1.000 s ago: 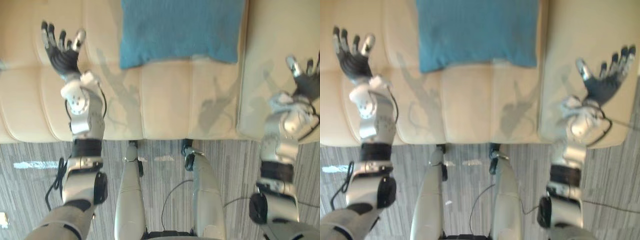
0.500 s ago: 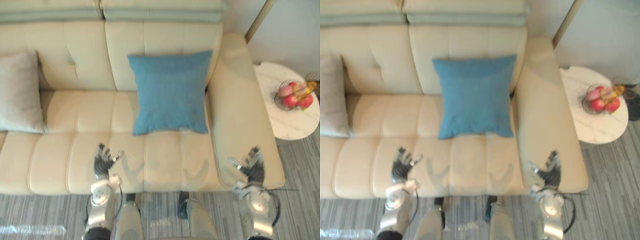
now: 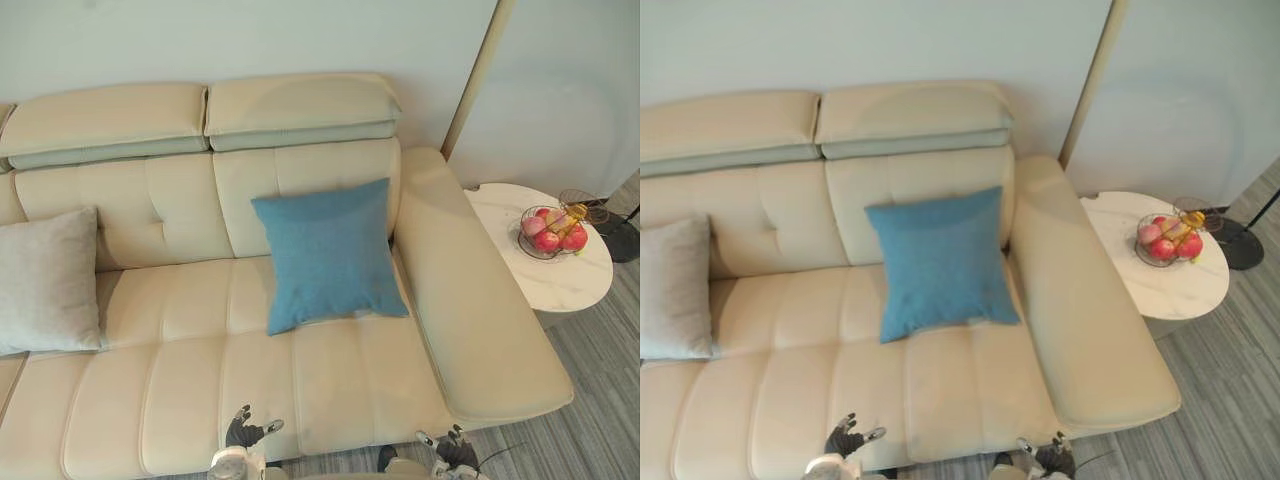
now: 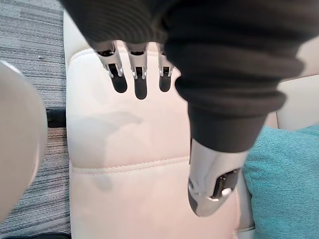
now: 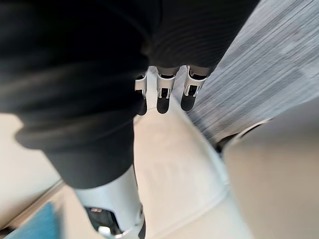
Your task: Pick up cushions and gather them together orderly.
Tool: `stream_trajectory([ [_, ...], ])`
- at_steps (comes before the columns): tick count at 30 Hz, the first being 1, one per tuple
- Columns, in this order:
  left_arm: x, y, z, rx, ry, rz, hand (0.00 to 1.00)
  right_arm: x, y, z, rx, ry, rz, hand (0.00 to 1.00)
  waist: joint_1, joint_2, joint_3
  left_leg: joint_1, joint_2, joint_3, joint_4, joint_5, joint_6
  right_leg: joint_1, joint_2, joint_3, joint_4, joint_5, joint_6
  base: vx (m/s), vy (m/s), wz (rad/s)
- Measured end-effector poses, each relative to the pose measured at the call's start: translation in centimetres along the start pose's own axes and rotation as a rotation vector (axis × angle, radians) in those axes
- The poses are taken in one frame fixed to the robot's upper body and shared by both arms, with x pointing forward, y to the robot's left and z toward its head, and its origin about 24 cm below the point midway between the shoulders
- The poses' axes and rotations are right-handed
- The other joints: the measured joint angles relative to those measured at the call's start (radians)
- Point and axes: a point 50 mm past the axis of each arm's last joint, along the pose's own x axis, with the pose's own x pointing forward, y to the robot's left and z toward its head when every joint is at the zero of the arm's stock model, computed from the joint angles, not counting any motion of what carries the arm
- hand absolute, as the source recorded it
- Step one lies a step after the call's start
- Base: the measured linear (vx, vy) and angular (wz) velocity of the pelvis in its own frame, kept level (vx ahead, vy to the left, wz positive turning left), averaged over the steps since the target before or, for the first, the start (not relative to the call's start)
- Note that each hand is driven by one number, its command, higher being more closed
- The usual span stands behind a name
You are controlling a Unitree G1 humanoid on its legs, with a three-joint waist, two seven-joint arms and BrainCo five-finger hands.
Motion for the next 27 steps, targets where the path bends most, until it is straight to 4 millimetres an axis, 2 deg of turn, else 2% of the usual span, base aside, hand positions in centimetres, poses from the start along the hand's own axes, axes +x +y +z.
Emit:
stream_trajectory([
  [5, 0.5, 0.7, 1.1, 0.039, -0.030, 0.012, 0.00, 0.5, 0.4, 0.6, -0.024, 0.010, 0.008, 0.00, 0.000, -0.015, 0.012, -0.004, -0.005, 0.027, 0.000, -0.009, 0.008, 0.011, 0.007, 0.038, -0.089, 0.059, 0.007, 0.01, 0.043, -0.25],
  [7, 0.8, 1.9, 1.9, 0.067, -0.050, 0.041, 0.00, 0.9, 1.6, 2.1, -0.040, -0.028, 0.034, 0.00, 0.001, -0.040, 0.035, -0.015, -0.005, 0.057, 0.010, -0.020, 0.006, -0.025, 0.010, 0.069, -0.071, 0.067, 0.006, -0.05, 0.020, -0.38],
  [9, 1.0, 2.4, 2.5, 0.079, -0.064, 0.051, 0.00, 1.0, 1.9, 2.6, -0.039, -0.041, 0.038, 0.00, -0.003, -0.051, 0.043, -0.045, -0.003, 0.057, 0.041, -0.033, 0.008, -0.057, 0.010, 0.067, -0.039, 0.069, 0.004, -0.04, 0.002, -0.12],
  [10, 1.3, 2.3, 3.6, 0.082, -0.088, 0.052, 0.00, 1.1, 2.1, 2.8, -0.050, -0.049, 0.040, 0.00, -0.002, -0.058, 0.052, -0.075, -0.001, 0.061, 0.085, -0.046, 0.026, -0.084, 0.010, 0.067, -0.014, 0.098, 0.012, -0.02, 0.012, -0.09],
  [11, 1.3, 2.2, 3.8, 0.080, -0.093, 0.050, 0.00, 1.1, 2.2, 2.9, -0.055, -0.051, 0.044, 0.00, -0.001, -0.058, 0.055, -0.076, -0.001, 0.063, 0.091, -0.050, 0.033, -0.083, 0.011, 0.068, -0.020, 0.111, 0.018, -0.05, 0.049, -0.35],
  [12, 1.3, 2.0, 4.1, 0.069, -0.104, 0.046, 0.00, 1.2, 2.1, 3.5, -0.082, -0.070, 0.048, 0.00, 0.009, -0.049, 0.057, -0.085, 0.015, 0.076, 0.095, -0.050, 0.055, -0.055, 0.019, 0.078, -0.094, 0.174, 0.049, -0.04, 0.054, -0.32],
  [13, 1.4, 1.9, 4.3, 0.064, -0.112, 0.046, 0.00, 1.2, 2.3, 3.8, -0.084, -0.082, 0.054, 0.00, 0.008, -0.037, 0.064, -0.091, 0.025, 0.082, 0.104, -0.050, 0.053, -0.058, 0.017, 0.075, -0.062, 0.149, 0.046, -0.09, 0.060, 0.00],
  [14, 1.4, 1.9, 5.0, 0.058, -0.136, 0.046, 0.00, 1.3, 2.6, 3.9, -0.083, -0.078, 0.060, 0.00, 0.003, -0.037, 0.072, -0.105, 0.024, 0.058, 0.124, -0.046, 0.051, -0.131, 0.008, 0.065, 0.307, -0.028, 0.035, -0.05, 0.012, 0.38],
  [15, 1.4, 1.9, 5.1, 0.056, -0.144, 0.046, 0.00, 1.3, 2.6, 3.7, -0.083, -0.071, 0.060, 0.00, 0.005, -0.043, 0.069, -0.108, 0.024, 0.046, 0.131, -0.044, 0.051, -0.132, 0.009, 0.064, 0.387, -0.054, 0.043, -0.07, -0.044, 0.57],
  [16, 1.3, 2.5, 4.9, 0.059, -0.139, 0.065, 0.00, 1.1, 3.3, 3.3, -0.092, -0.063, 0.079, 0.00, 0.026, -0.054, 0.061, -0.135, 0.024, 0.040, 0.177, -0.044, 0.052, -0.108, 0.007, 0.075, 0.517, -0.071, 0.065, -0.04, -0.087, 0.29],
  [17, 1.3, 2.7, 4.9, 0.061, -0.140, 0.071, 0.00, 1.0, 3.5, 3.3, -0.101, -0.066, 0.089, 0.00, 0.031, -0.063, 0.054, -0.151, 0.024, 0.041, 0.194, -0.044, 0.052, -0.099, 0.006, 0.083, 0.516, -0.067, 0.067, -0.10, -0.153, 0.10],
  [18, 1.3, 3.0, 5.0, 0.039, -0.142, 0.087, 0.00, 1.2, 4.6, 4.6, -0.107, -0.105, 0.115, 0.00, 0.051, -0.080, 0.046, -0.197, 0.035, 0.043, 0.230, -0.044, 0.050, -0.080, 0.026, 0.100, 0.437, -0.091, 0.089, -0.15, -0.137, -0.20],
  [20, 1.3, 2.5, 5.0, 0.002, -0.139, 0.088, 0.00, 1.4, 5.3, 6.5, -0.102, -0.160, 0.121, 0.00, 0.078, -0.051, 0.052, -0.234, 0.071, 0.048, 0.239, -0.033, 0.038, -0.060, 0.067, 0.097, 0.324, -0.094, 0.090, -0.13, -0.100, -0.36],
  [21, 1.3, 1.6, 5.0, -0.010, -0.138, 0.067, 0.00, 1.2, 5.8, 7.7, -0.088, -0.214, 0.125, 0.00, 0.096, -0.048, 0.060, -0.256, 0.096, 0.053, 0.246, -0.022, 0.030, -0.016, 0.080, 0.086, 0.222, -0.135, 0.049, -0.17, -0.190, -0.27],
  [22, 1.3, 1.2, 5.3, -0.009, -0.145, 0.054, 0.00, 1.1, 6.1, 8.1, -0.076, -0.239, 0.126, 0.00, 0.100, -0.057, 0.064, -0.276, 0.096, 0.052, 0.263, -0.020, 0.026, -0.003, 0.078, 0.065, 0.179, -0.163, 0.021, -0.17, -0.190, -0.15],
  [23, 1.4, 0.9, 5.6, -0.005, -0.154, 0.042, 0.00, 1.0, 6.2, 8.4, -0.072, -0.252, 0.126, 0.00, 0.101, -0.054, 0.069, -0.289, 0.106, 0.044, 0.274, -0.015, 0.016, 0.009, 0.088, 0.050, 0.145, -0.174, 0.002, -0.19, -0.199, 0.04],
  [24, 1.4, 0.0, 6.0, 0.007, -0.165, 0.013, 0.00, 1.0, 6.1, 8.7, -0.072, -0.264, 0.122, 0.00, 0.100, -0.026, 0.091, -0.294, 0.129, 0.023, 0.290, -0.007, 0.003, 0.045, 0.122, 0.027, 0.097, -0.164, -0.020, -0.23, -0.158, 0.15],
  [25, 1.3, -0.6, 5.9, 0.024, -0.166, -0.011, 0.00, 1.0, 5.8, 8.3, -0.073, -0.256, 0.112, 0.00, 0.094, -0.010, 0.108, -0.276, 0.151, 0.016, 0.280, 0.021, -0.014, 0.073, 0.146, 0.009, 0.090, -0.153, -0.037, -0.28, -0.194, 0.22],
  [27, 1.2, -0.8, 5.9, 0.029, -0.172, -0.019, 0.00, 1.0, 5.5, 7.5, -0.075, -0.227, 0.098, 0.00, 0.086, -0.015, 0.113, -0.240, 0.150, 0.013, 0.213, 0.096, -0.021, 0.093, 0.154, -0.009, 0.088, -0.143, -0.055, -0.24, -0.147, 0.41],
])
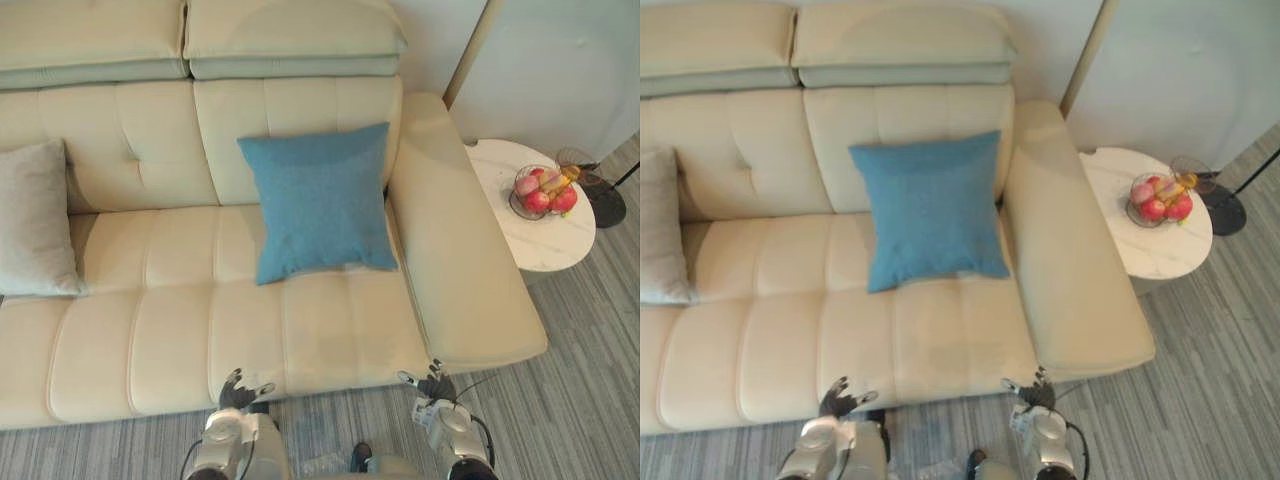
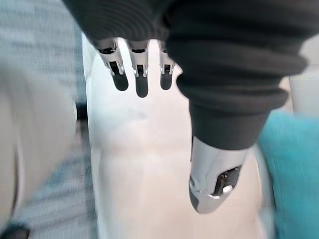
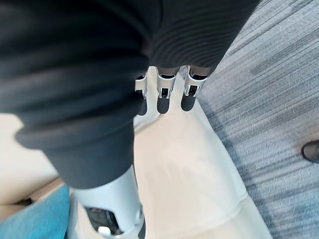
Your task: Pick up cushions and gather them together orderly.
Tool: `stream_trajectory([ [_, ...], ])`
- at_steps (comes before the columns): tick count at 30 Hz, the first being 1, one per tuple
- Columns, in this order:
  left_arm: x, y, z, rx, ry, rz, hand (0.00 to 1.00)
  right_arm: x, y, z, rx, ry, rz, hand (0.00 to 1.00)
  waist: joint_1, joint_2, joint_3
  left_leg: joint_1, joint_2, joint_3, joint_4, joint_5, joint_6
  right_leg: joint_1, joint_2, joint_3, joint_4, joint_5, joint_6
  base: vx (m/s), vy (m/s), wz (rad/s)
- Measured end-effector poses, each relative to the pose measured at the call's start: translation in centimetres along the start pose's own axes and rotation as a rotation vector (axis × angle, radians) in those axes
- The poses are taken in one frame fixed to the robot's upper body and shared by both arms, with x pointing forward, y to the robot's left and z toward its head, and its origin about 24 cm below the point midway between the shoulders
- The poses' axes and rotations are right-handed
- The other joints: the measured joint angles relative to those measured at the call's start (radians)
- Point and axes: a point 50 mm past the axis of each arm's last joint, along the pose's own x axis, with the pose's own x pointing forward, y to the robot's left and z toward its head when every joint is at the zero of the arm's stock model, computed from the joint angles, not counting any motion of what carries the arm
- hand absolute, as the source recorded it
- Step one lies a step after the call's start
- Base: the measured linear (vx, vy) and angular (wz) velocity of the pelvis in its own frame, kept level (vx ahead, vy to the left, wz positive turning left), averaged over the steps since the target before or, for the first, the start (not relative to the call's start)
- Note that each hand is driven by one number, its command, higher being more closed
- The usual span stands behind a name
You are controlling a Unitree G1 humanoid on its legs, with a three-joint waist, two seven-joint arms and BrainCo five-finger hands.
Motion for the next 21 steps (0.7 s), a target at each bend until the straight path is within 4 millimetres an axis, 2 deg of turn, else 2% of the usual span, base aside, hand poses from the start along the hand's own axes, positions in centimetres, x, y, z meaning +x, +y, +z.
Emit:
stream_trajectory([
  [1, 0.0, -0.2, 0.2, 0.008, -0.011, -0.010, 0.00, -0.2, -0.4, -0.8, -0.005, 0.027, -0.013, 0.00, -0.020, -0.010, 0.001, -0.012, -0.012, -0.010, -0.013, 0.029, 0.006, -0.007, -0.013, -0.043, -0.012, 0.011, -0.031, -0.24, -0.121, 0.46],
  [2, 0.1, -0.4, 0.5, 0.012, -0.021, -0.015, 0.00, -0.2, -0.7, -0.9, -0.006, 0.033, -0.021, 0.00, -0.028, -0.014, 0.004, -0.021, -0.017, -0.015, 0.020, 0.010, 0.014, -0.016, -0.018, -0.056, -0.011, 0.015, -0.048, -0.31, -0.086, 0.49],
  [4, 0.1, -0.2, 0.5, 0.018, -0.019, -0.014, 0.00, -0.4, -1.8, -1.7, -0.007, 0.055, -0.053, 0.00, -0.043, -0.028, 0.010, -0.067, -0.067, -0.013, 0.248, -0.133, 0.071, -0.054, -0.063, -0.088, -0.007, 0.042, -0.065, -0.23, 0.054, 0.32],
  [5, 0.0, -0.2, 0.3, 0.023, -0.016, -0.014, 0.00, -0.5, -2.1, -2.0, -0.011, 0.064, -0.059, 0.00, -0.043, -0.029, 0.009, -0.062, -0.070, -0.010, 0.295, -0.171, 0.077, -0.055, -0.069, -0.089, -0.013, 0.051, -0.060, -0.15, 0.133, 0.25],
  [7, -0.1, 0.0, -0.4, 0.034, 0.013, -0.012, 0.00, -1.1, -3.2, -3.7, -0.027, 0.128, -0.079, 0.00, -0.048, -0.015, 0.002, 0.024, -0.057, 0.003, 0.355, -0.291, 0.070, -0.056, -0.087, -0.109, -0.024, 0.081, -0.035, -0.09, 0.194, 0.35],
  [8, -0.1, 0.1, -0.6, 0.037, 0.021, -0.011, 0.00, -1.1, -3.4, -4.0, -0.025, 0.137, -0.082, 0.00, -0.054, -0.010, 0.000, 0.040, -0.059, 0.004, 0.324, -0.301, 0.060, -0.055, -0.090, -0.116, -0.027, 0.086, -0.025, -0.10, 0.236, 0.50],
  [9, -0.1, 0.2, -0.8, 0.049, 0.033, -0.008, 0.00, -1.3, -3.6, -4.6, 0.000, 0.165, -0.091, 0.00, -0.068, -0.014, -0.004, 0.062, -0.085, 0.011, 0.253, -0.309, 0.051, -0.050, -0.097, -0.120, -0.052, 0.103, -0.001, -0.12, 0.217, 0.42],
  [10, -0.1, 0.6, -0.9, 0.070, 0.035, -0.002, 0.00, -1.5, -3.1, -5.1, 0.016, 0.188, -0.083, 0.00, -0.077, -0.025, -0.014, 0.089, -0.112, 0.011, 0.170, -0.309, 0.051, -0.049, -0.107, -0.121, -0.080, 0.120, 0.015, -0.17, 0.250, 0.37],
  [11, -0.2, 1.7, -1.4, 0.110, 0.054, 0.016, 0.00, -1.8, -2.2, -5.7, 0.032, 0.209, -0.058, 0.00, -0.085, -0.048, -0.028, 0.120, -0.157, 0.026, 0.079, -0.261, 0.069, -0.042, -0.139, -0.115, -0.115, 0.149, 0.024, -0.12, 0.187, 0.18],
  [12, -0.3, 2.1, -1.7, 0.124, 0.063, 0.020, 0.00, -1.9, -2.0, -5.8, 0.035, 0.215, -0.050, 0.00, -0.086, -0.055, -0.033, 0.135, -0.175, 0.031, 0.050, -0.244, 0.076, -0.035, -0.150, -0.109, -0.131, 0.160, 0.029, -0.15, 0.197, 0.12],
  [14, -0.6, 2.8, -2.5, 0.142, 0.092, 0.033, 0.00, -2.1, -2.1, -6.3, 0.038, 0.231, -0.050, 0.00, -0.091, -0.055, -0.056, 0.148, -0.206, 0.037, -0.002, -0.216, 0.095, -0.034, -0.171, -0.100, -0.166, 0.192, 0.040, -0.12, 0.137, 0.01],
  [16, -0.8, 3.2, -3.4, 0.154, 0.125, 0.042, 0.00, -2.3, -2.3, -6.9, 0.053, 0.261, -0.061, 0.00, -0.092, -0.060, -0.076, 0.187, -0.237, 0.053, -0.102, -0.155, 0.106, -0.033, -0.184, -0.080, -0.196, 0.216, 0.042, -0.09, 0.067, -0.12],
  [18, -0.9, 3.2, -3.7, 0.155, 0.140, 0.043, 0.00, -2.3, -2.7, -6.9, 0.067, 0.265, -0.078, 0.00, -0.096, -0.054, -0.075, 0.212, -0.247, 0.056, -0.158, -0.125, 0.110, -0.036, -0.187, -0.074, -0.203, 0.220, 0.041, -0.11, 0.016, -0.12],
  [19, -1.0, 3.1, -4.2, 0.151, 0.161, 0.039, 0.00, -2.4, -3.1, -7.2, 0.083, 0.277, -0.096, 0.00, -0.097, -0.047, -0.079, 0.244, -0.257, 0.063, -0.220, -0.091, 0.112, -0.035, -0.185, -0.067, -0.213, 0.224, 0.049, -0.11, 0.013, -0.13],
  [21, -1.2, 2.9, -4.7, 0.145, 0.176, 0.036, 0.00, -2.5, -3.3, -7.3, 0.095, 0.287, -0.105, 0.00, -0.098, -0.045, -0.083, 0.276, -0.257, 0.070, -0.278, -0.069, 0.103, -0.033, -0.178, -0.060, -0.218, 0.225, 0.050, -0.06, 0.006, -0.13],
])
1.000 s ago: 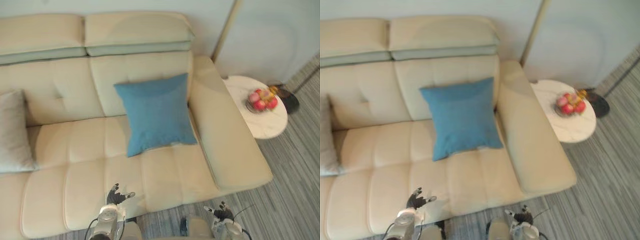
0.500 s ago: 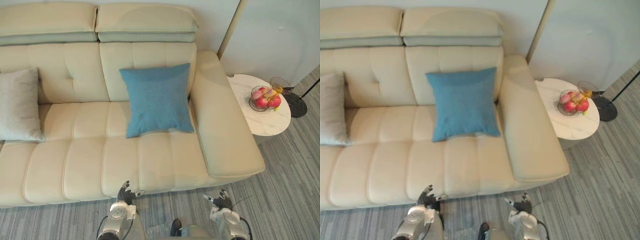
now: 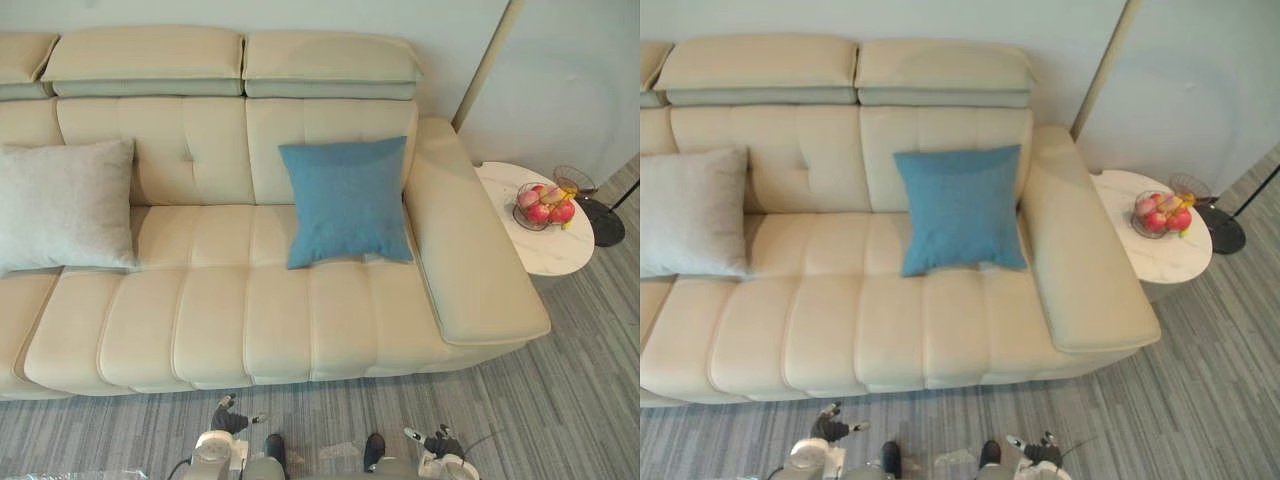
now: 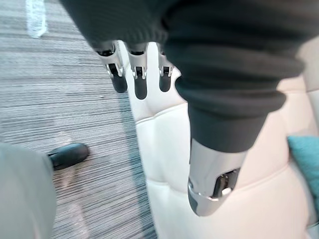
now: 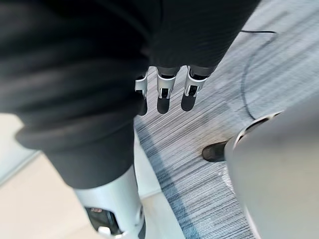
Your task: Pick up cushions and gather them together orderly.
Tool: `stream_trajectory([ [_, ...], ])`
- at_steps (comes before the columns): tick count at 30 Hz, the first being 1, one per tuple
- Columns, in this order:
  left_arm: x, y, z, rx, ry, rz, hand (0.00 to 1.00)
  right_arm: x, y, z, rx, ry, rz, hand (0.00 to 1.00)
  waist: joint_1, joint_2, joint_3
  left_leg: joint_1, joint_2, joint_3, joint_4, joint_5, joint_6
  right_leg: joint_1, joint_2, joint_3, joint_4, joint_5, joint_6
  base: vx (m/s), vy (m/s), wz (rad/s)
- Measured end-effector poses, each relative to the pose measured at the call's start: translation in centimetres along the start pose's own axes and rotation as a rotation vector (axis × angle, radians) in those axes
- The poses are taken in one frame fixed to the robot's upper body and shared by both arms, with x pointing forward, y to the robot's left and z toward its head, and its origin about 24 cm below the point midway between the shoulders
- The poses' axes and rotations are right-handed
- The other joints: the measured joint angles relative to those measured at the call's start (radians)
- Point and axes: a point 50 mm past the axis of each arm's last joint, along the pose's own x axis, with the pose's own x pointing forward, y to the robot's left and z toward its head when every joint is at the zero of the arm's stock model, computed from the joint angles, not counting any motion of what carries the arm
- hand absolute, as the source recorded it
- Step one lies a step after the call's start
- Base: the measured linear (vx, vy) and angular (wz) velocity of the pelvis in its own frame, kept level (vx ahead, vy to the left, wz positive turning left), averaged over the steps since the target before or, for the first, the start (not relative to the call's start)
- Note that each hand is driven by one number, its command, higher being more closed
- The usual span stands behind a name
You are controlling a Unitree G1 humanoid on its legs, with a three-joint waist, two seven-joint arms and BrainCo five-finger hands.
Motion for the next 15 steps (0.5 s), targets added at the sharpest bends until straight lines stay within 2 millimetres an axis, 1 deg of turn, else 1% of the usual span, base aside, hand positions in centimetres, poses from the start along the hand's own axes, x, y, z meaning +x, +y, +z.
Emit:
stream_trajectory([
  [2, 0.0, 0.1, -0.3, -0.011, 0.011, 0.007, 0.00, 0.0, -0.1, -0.3, 0.014, 0.017, -0.004, 0.00, -0.001, -0.003, -0.004, 0.018, 0.001, 0.003, -0.036, 0.018, -0.002, 0.003, 0.007, 0.001, -0.007, 0.002, 0.000, -0.02, -0.011, -0.06],
  [3, 0.0, 0.4, -0.4, -0.026, 0.016, 0.019, 0.00, 0.0, -0.2, -0.5, 0.012, 0.029, -0.007, 0.00, -0.004, -0.009, -0.004, 0.024, 0.002, 0.002, -0.039, 0.020, -0.003, 0.013, 0.009, 0.002, -0.015, 0.005, 0.001, 0.00, 0.000, 0.00],
  [5, -0.1, 0.5, -0.7, -0.031, 0.025, 0.026, 0.00, -0.1, -0.3, -0.7, 0.011, 0.035, -0.011, 0.00, -0.005, -0.014, -0.006, 0.039, 0.001, 0.002, -0.039, 0.018, -0.001, 0.034, 0.010, 0.003, -0.030, 0.011, 0.002, 0.04, 0.002, -0.02],
  [7, -0.2, 0.7, -0.9, -0.043, 0.031, 0.033, 0.00, 0.0, 0.0, -0.3, 0.011, 0.024, -0.003, 0.00, -0.005, -0.014, -0.008, 0.054, -0.004, 0.007, -0.040, 0.012, 0.001, 0.058, 0.010, 0.004, -0.049, 0.024, -0.001, 0.07, 0.014, -0.05],
  [9, -0.2, 0.9, -1.0, -0.055, 0.034, 0.043, 0.00, 0.0, 0.0, -0.3, 0.011, 0.024, -0.002, 0.00, -0.005, -0.014, -0.007, 0.059, -0.005, 0.006, -0.040, 0.011, 0.001, 0.068, 0.009, 0.004, -0.060, 0.029, 0.003, 0.07, 0.002, 0.00],
  [10, -0.2, 1.0, -1.1, -0.060, 0.041, 0.049, 0.00, 0.2, 0.2, 0.2, 0.010, 0.012, 0.003, 0.00, -0.004, -0.011, -0.007, 0.065, -0.006, 0.005, -0.040, 0.008, 0.000, 0.077, 0.010, 0.002, -0.063, 0.029, 0.003, 0.06, -0.004, 0.02],
  [12, -0.2, 1.0, -1.4, -0.058, 0.053, 0.049, 0.00, 0.2, 0.2, 0.4, 0.008, 0.007, 0.003, 0.00, -0.004, -0.008, -0.006, 0.068, -0.007, -0.001, -0.040, 0.007, 0.000, 0.085, 0.010, -0.003, -0.066, 0.029, 0.003, 0.05, -0.006, 0.06],
  [13, -0.4, -0.1, -2.1, -0.071, 0.091, 0.023, 0.00, 0.6, -0.4, 1.0, -0.017, 0.011, -0.010, 0.00, -0.003, 0.017, 0.007, 0.105, -0.004, -0.019, -0.040, -0.018, -0.002, 0.136, 0.015, -0.019, -0.085, 0.010, -0.004, 0.03, -0.004, 0.05],
  [15, -0.4, -0.1, -2.1, -0.071, 0.091, 0.023, 0.00, 0.6, -0.4, 1.0, -0.017, 0.011, -0.010, 0.00, -0.003, 0.017, 0.007, 0.105, -0.004, -0.019, -0.040, -0.018, -0.002, 0.136, 0.015, -0.019, -0.085, 0.010, -0.004, 0.00, 0.000, 0.00],
])
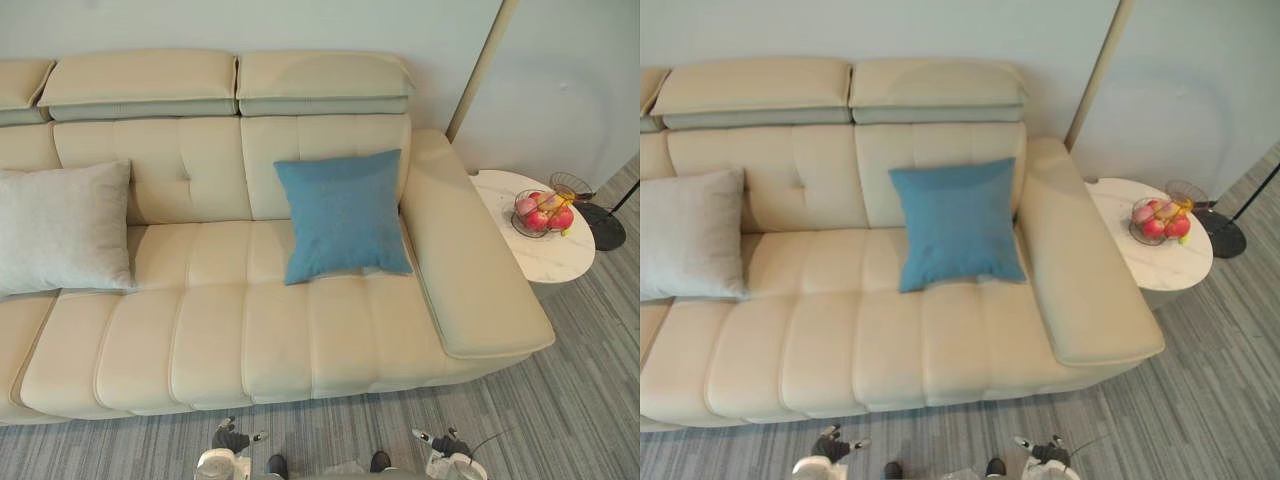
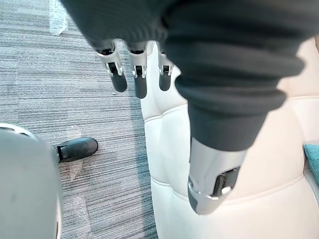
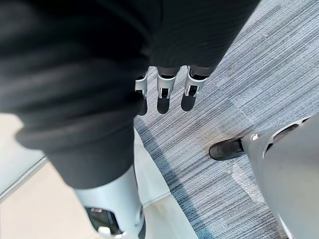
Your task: Pick up cushions and gather them together orderly.
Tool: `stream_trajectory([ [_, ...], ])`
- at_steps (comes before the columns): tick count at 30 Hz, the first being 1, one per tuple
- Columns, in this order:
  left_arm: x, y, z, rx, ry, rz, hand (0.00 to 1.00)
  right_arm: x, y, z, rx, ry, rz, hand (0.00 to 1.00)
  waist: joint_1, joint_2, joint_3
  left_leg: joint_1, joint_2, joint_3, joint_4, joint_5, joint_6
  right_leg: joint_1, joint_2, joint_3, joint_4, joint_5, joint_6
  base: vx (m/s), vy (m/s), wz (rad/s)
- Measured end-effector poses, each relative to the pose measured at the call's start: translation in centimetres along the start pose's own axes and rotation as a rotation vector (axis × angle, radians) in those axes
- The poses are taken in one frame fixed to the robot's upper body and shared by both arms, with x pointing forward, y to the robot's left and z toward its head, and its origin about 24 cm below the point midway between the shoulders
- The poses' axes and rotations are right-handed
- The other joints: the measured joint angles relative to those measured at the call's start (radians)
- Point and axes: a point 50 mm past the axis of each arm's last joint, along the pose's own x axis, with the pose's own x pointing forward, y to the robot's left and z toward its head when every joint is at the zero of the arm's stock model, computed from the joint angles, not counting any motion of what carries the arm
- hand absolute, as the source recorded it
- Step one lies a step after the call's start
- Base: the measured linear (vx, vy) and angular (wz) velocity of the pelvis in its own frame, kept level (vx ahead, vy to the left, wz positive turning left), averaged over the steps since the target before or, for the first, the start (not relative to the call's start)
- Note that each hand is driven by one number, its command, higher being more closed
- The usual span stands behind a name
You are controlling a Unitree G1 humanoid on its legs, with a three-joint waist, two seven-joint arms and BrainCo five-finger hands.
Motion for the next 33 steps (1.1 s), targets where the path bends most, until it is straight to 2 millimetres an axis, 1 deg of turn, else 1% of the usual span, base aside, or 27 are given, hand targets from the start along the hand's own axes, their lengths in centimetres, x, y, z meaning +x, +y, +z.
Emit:
stream_trajectory([
  [4, 0.0, 0.0, 0.0, 0.000, 0.000, 0.000, 0.00, 0.0, -0.1, -0.1, 0.000, 0.002, -0.002, 0.00, -0.003, 0.002, 0.001, -0.001, 0.000, -0.002, 0.000, 0.000, 0.000, 0.001, 0.000, -0.005, 0.000, 0.000, 0.000, 0.00, 0.000, 0.01],
  [6, 0.0, 0.0, 0.0, 0.000, -0.001, -0.001, 0.00, 0.0, -0.2, -0.2, -0.003, 0.007, -0.006, 0.00, -0.004, 0.007, 0.004, -0.001, 0.000, -0.003, 0.000, 0.000, 0.000, 0.001, 0.000, -0.007, 0.000, 0.000, 0.000, 0.00, 0.000, 0.00],
  [9, 0.1, -0.2, 0.3, -0.003, -0.005, -0.005, 0.00, -0.1, -1.4, -0.8, -0.038, 0.030, -0.032, 0.00, -0.012, 0.026, 0.015, 0.000, 0.000, -0.004, 0.001, 0.001, 0.000, 0.003, -0.001, -0.008, 0.000, 0.000, 0.000, 0.00, 0.000, 0.00],
  [10, 0.1, -0.2, 0.3, -0.003, -0.005, -0.006, 0.00, -0.1, -1.5, -0.8, -0.036, 0.033, -0.036, 0.00, -0.013, 0.028, 0.016, 0.000, 0.000, -0.004, 0.001, 0.001, 0.000, 0.003, -0.001, -0.008, 0.000, 0.000, 0.000, 0.00, 0.000, 0.00],
  [12, 0.0, -0.2, 0.2, -0.011, -0.002, -0.007, 0.00, -0.2, -2.6, -1.3, -0.015, 0.056, -0.075, 0.00, -0.025, 0.045, 0.016, 0.001, 0.002, -0.002, 0.001, 0.001, -0.001, 0.003, 0.000, -0.008, 0.002, 0.000, 0.000, 0.00, 0.000, 0.00],
  [13, 0.0, -0.3, 0.2, -0.012, -0.002, -0.008, 0.00, -0.2, -2.7, -1.3, -0.015, 0.058, -0.078, 0.00, -0.027, 0.047, 0.016, 0.001, 0.003, -0.002, 0.001, 0.001, -0.001, 0.003, 0.000, -0.008, 0.003, 0.000, 0.000, 0.00, 0.000, 0.00],
  [16, 0.0, -0.5, 0.1, -0.018, 0.001, -0.014, 0.00, -0.1, -3.2, -1.4, 0.003, 0.073, -0.098, 0.00, -0.048, 0.058, 0.019, 0.003, 0.007, 0.008, 0.014, 0.001, -0.001, 0.003, 0.002, 0.008, 0.010, -0.002, 0.001, 0.00, 0.000, -0.07],
  [19, 0.0, -0.9, 0.2, -0.022, 0.001, -0.022, 0.00, -0.1, -3.4, -1.4, 0.011, 0.075, -0.107, 0.00, -0.053, 0.064, 0.023, 0.012, 0.017, 0.018, 0.018, -0.001, -0.004, 0.000, 0.009, 0.020, 0.028, -0.009, -0.001, -0.05, -0.031, -0.12],
  [21, -0.1, -1.0, 0.0, -0.023, 0.006, -0.026, 0.00, -0.2, -3.5, -1.6, 0.011, 0.080, -0.109, 0.00, -0.055, 0.066, 0.026, 0.017, 0.029, 0.035, 0.024, -0.009, -0.014, -0.002, 0.020, 0.037, 0.043, -0.019, -0.008, -0.09, -0.054, -0.21],
  [24, -0.2, -0.9, -0.4, -0.022, 0.017, -0.027, 0.00, -0.3, -3.8, -2.0, 0.010, 0.091, -0.116, 0.00, -0.055, 0.071, 0.029, 0.014, 0.054, 0.051, 0.062, -0.041, -0.030, -0.015, 0.038, 0.063, 0.080, -0.054, -0.013, -0.05, -0.062, -0.23],
  [25, -0.2, -0.9, -0.4, -0.023, 0.018, -0.027, 0.00, -0.3, -3.8, -2.1, 0.010, 0.093, -0.117, 0.00, -0.055, 0.071, 0.030, 0.001, 0.061, 0.057, 0.089, -0.057, -0.037, -0.038, 0.043, 0.078, 0.112, -0.073, -0.016, -0.03, -0.059, -0.30],
  [26, -0.1, -1.0, -0.2, -0.029, 0.015, -0.027, 0.00, -0.3, -3.9, -1.9, 0.010, 0.090, -0.118, 0.00, -0.054, 0.070, 0.033, -0.021, 0.071, 0.066, 0.127, -0.081, -0.052, -0.081, 0.050, 0.107, 0.168, -0.103, -0.021, -0.02, -0.061, -0.35],
  [27, -0.1, -1.1, -0.1, -0.038, 0.013, -0.026, 0.00, -0.3, -3.9, -1.9, 0.010, 0.088, -0.119, 0.00, -0.054, 0.069, 0.034, -0.030, 0.073, 0.067, 0.146, -0.085, -0.051, -0.100, 0.052, 0.120, 0.191, -0.113, -0.022, 0.04, -0.060, -0.38],
  [28, -0.1, -1.2, 0.2, -0.062, 0.008, -0.023, 0.00, -0.3, -3.8, -1.7, 0.010, 0.081, -0.120, 0.00, -0.053, 0.064, 0.036, -0.044, 0.075, 0.061, 0.180, -0.092, -0.055, -0.133, 0.055, 0.143, 0.228, -0.129, -0.024, 0.08, -0.081, -0.64],
  [29, 0.0, -1.5, 0.8, -0.074, -0.004, -0.026, 0.00, -0.2, -3.5, -1.2, 0.015, 0.058, -0.116, 0.00, -0.041, 0.053, 0.043, -0.061, 0.072, 0.011, 0.215, -0.095, -0.054, -0.174, 0.058, 0.189, 0.270, -0.134, -0.031, 0.11, -0.100, -0.72],
  [30, 0.1, -1.6, 0.9, -0.081, -0.009, -0.028, 0.00, -0.2, -3.4, -0.9, 0.017, 0.044, -0.113, 0.00, -0.040, 0.050, 0.045, -0.062, 0.071, -0.002, 0.222, -0.098, -0.054, -0.186, 0.060, 0.207, 0.281, -0.136, -0.032, 0.09, -0.099, -0.93],
  [31, 0.1, -1.9, 1.4, -0.101, -0.022, -0.031, 0.00, -0.2, -3.2, -0.3, 0.022, 0.018, -0.107, 0.00, -0.041, 0.051, 0.046, -0.061, 0.073, -0.016, 0.230, -0.114, -0.050, -0.208, 0.070, 0.238, 0.299, -0.137, -0.033, 0.09, -0.056, -0.75],
  [33, 0.3, -2.4, 2.7, -0.120, -0.052, -0.041, 0.00, -0.2, -2.8, 0.0, 0.026, 0.001, -0.098, 0.00, -0.045, 0.052, 0.051, -0.041, 0.079, 0.002, 0.228, -0.139, -0.050, -0.222, 0.087, 0.281, 0.316, -0.137, -0.032, 0.09, 0.009, -0.85],
])
